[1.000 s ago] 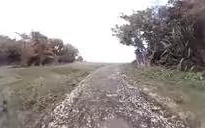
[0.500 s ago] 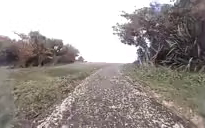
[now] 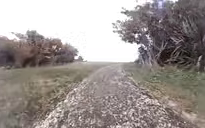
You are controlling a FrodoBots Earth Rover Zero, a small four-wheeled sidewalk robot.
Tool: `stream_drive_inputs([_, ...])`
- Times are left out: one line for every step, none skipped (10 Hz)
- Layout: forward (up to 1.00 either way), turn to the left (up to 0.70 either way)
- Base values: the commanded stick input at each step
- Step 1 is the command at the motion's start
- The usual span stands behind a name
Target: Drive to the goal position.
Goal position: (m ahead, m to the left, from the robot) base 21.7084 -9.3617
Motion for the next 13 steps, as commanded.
stream_drive_inputs([1.00,0.00])
stream_drive_inputs([1.00,0.00])
stream_drive_inputs([1.00,0.00])
stream_drive_inputs([1.00,0.00])
stream_drive_inputs([1.00,0.00])
stream_drive_inputs([1.00,0.00])
stream_drive_inputs([1.00,0.00])
stream_drive_inputs([1.00,-0.04])
stream_drive_inputs([1.00,-0.13])
stream_drive_inputs([1.00,-0.32])
stream_drive_inputs([1.00,-0.33])
stream_drive_inputs([1.00,-0.22])
stream_drive_inputs([1.00,-0.09])
